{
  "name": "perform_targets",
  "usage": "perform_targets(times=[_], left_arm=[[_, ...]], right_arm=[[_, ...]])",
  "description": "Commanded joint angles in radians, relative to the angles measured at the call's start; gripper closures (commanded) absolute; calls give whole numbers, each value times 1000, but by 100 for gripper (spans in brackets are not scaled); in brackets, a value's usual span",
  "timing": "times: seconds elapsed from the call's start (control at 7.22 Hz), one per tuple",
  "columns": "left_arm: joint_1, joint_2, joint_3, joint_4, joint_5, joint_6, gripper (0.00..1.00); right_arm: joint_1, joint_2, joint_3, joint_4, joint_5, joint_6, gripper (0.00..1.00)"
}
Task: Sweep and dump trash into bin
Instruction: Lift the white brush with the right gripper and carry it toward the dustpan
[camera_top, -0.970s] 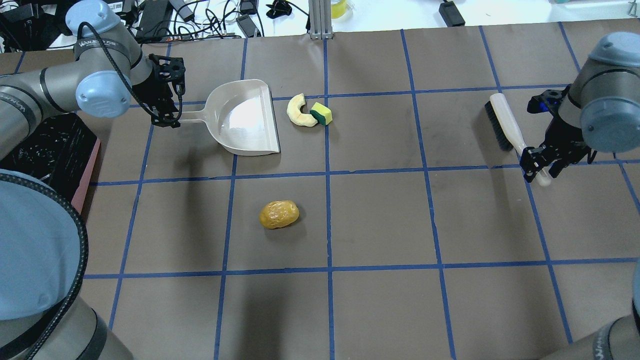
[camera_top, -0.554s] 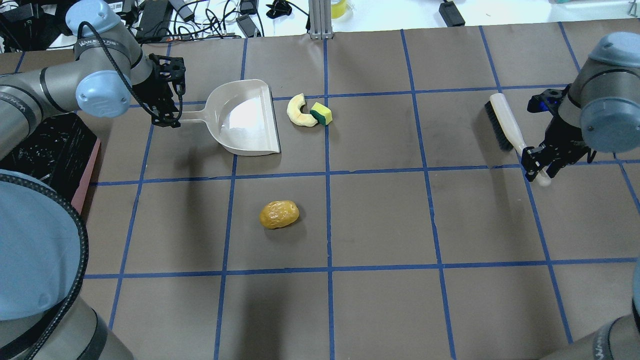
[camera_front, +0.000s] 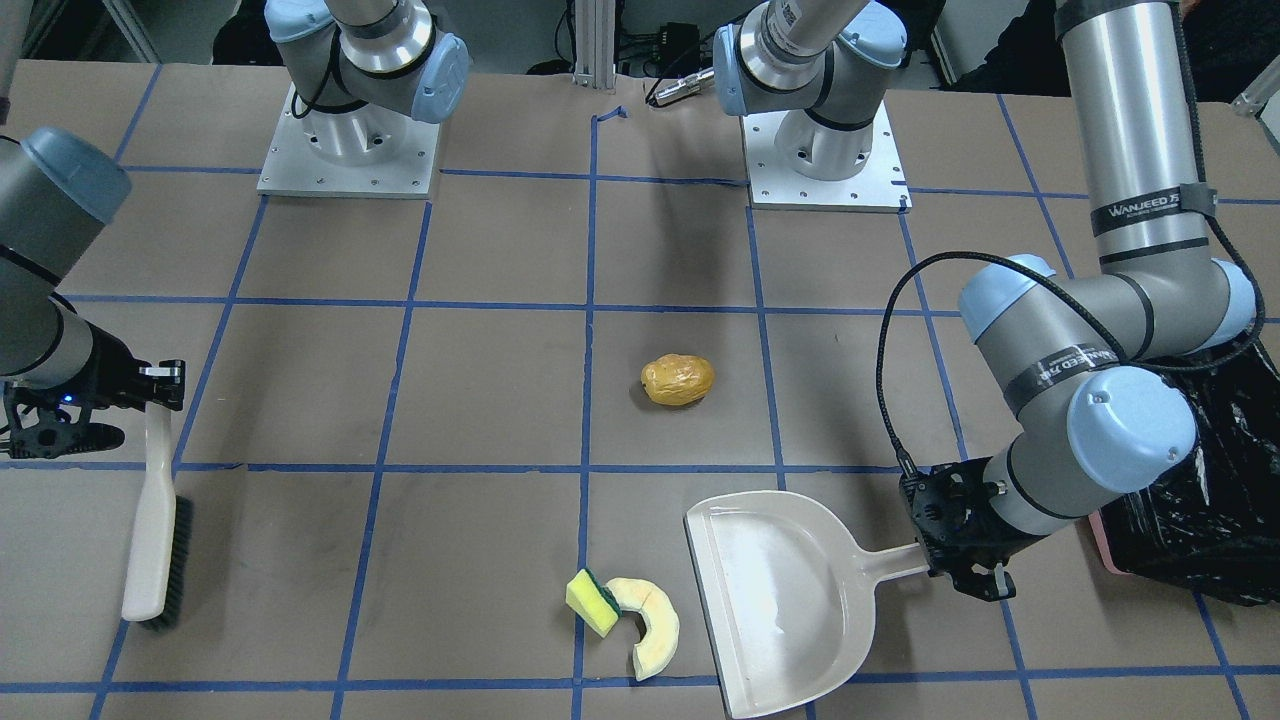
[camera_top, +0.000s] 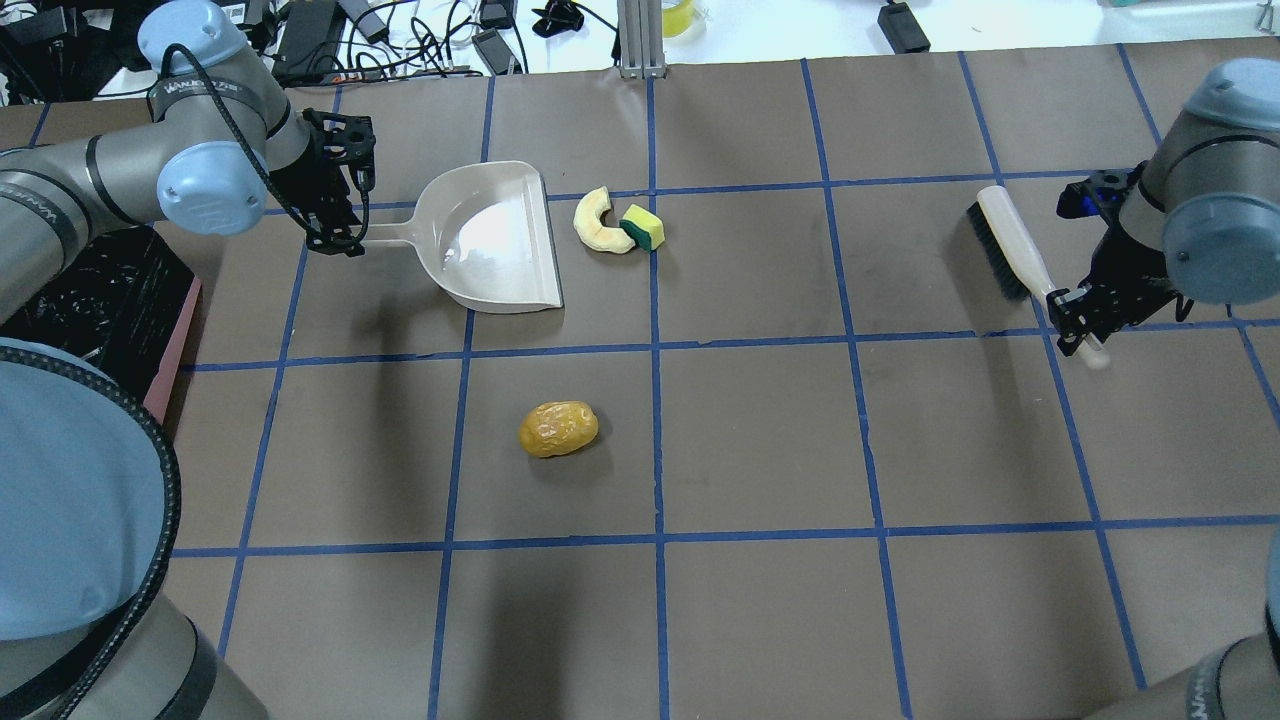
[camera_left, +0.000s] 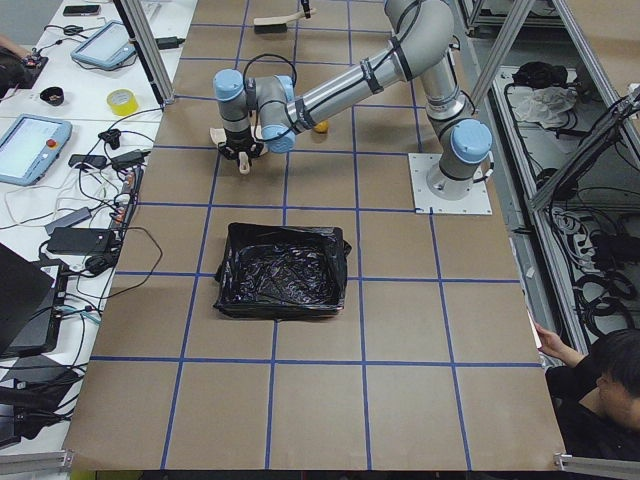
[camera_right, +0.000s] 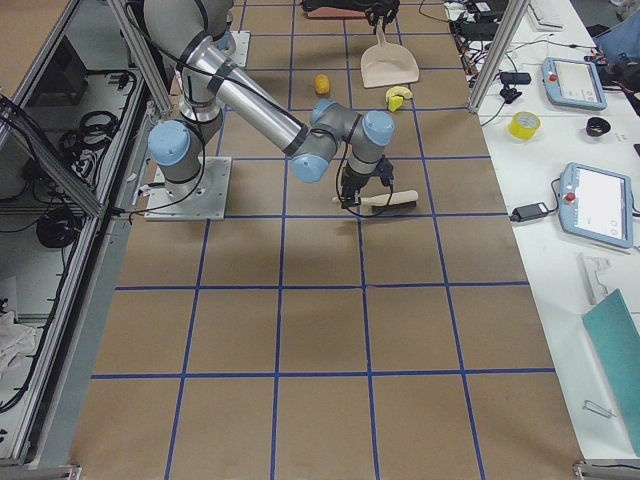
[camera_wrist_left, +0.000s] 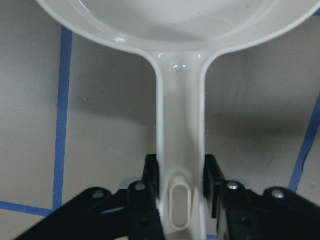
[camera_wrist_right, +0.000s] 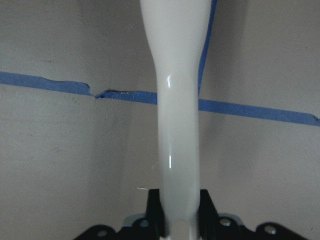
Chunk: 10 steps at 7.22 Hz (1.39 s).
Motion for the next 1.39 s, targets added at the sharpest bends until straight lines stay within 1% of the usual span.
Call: perform_targets(times=[0.0, 0.14, 0.28, 0.55, 0.69, 0.83, 0.97, 1.25], left_arm=[[0, 3, 0, 0, 0, 0, 95], [0, 1, 0, 0, -1, 0, 95], [0, 1, -1, 0, 0, 0, 95], [0, 0, -1, 0, 0, 0, 95], [0, -2, -1, 0, 0, 0, 95], [-2, -3, -1, 0, 0, 0, 95], [-2, -6, 0, 0, 2, -2, 95], [-3, -8, 0, -2, 2, -11, 95]], right_arm=[[2, -37, -3, 2, 3, 7, 100], [43, -40, -11, 2, 0, 33, 100], [111, -60, -26, 9, -15, 76, 100], [237, -69, -92, 139, -32, 209, 100], [346, -68, -107, 204, -78, 372, 100], [468, -66, -111, 210, -78, 540, 100], [568, -50, -127, 201, -69, 667, 100], [708, 54, -202, 197, -68, 782, 100]])
